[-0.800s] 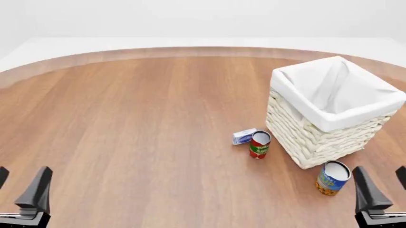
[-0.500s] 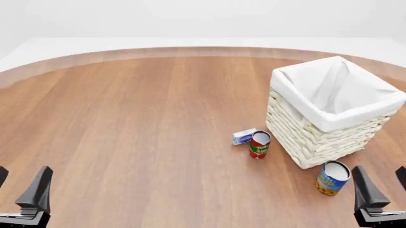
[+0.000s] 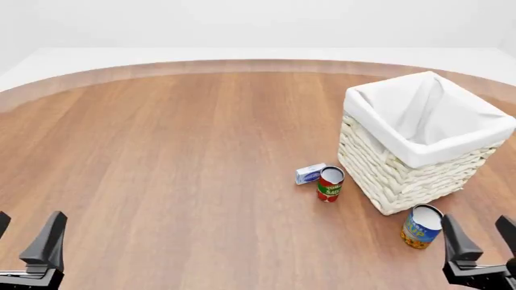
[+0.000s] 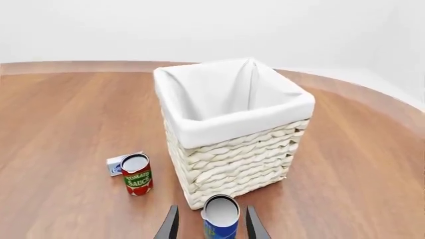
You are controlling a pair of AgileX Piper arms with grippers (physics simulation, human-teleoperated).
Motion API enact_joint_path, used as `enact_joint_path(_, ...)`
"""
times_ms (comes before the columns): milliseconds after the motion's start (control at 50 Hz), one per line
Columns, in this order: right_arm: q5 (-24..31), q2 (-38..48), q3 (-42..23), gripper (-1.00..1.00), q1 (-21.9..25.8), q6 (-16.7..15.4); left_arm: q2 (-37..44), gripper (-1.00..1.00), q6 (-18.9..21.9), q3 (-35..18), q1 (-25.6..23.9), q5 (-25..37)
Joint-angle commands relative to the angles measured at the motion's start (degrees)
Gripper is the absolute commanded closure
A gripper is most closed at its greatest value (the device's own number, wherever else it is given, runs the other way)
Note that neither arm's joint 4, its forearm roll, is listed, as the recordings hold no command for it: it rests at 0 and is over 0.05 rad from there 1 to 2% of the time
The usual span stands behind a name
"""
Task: Pick up the alphabet soup and the cream cheese box, and put them in the basket.
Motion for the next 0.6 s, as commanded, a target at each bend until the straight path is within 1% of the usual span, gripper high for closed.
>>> enact_joint_path(20, 0.09, 2.45, 0.01, -1.0, -0.53, -0.62, -0.04, -1.0, 0.0, 0.0, 0.01, 0.06)
enact_joint_path(60, -1.21, 4.18, 0.01, -1.0, -0.63, -0.59, -0.05, -1.0, 0.01, -0.01, 0.0, 0.06)
enact_joint_path(100, -0.38, 3.57, 0.01, -1.0, -0.54, -0.8, -0.05, -1.0, 0.02, 0.0, 0.0, 0.06)
enact_joint_path(180, -0.46, 4.28, -0.02, -1.0, -0.96, -1.23, -0.03, -1.0, 0.01, 0.0, 0.0, 0.04)
enact_joint_path(220, -1.64, 5.79, -0.01, -1.0, -1.25, -1.21, -0.01, -1.0, 0.02, -0.02, 0.0, 0.03)
enact_joint_path(460, -2.65, 8.08, 0.01, -1.0, -1.83, -1.4, 0.02, -1.0, 0.01, -0.05, 0.0, 0.03)
enact_joint_path(540, -4.22, 10.56, 0.01, -1.0, -2.27, -1.45, 0.01, -1.0, 0.02, -0.05, 0.0, 0.04)
enact_joint_path(600, -3.98, 10.62, 0.02, -1.0, -2.36, -1.48, 0.01, -1.0, 0.02, -0.04, 0.0, 0.04)
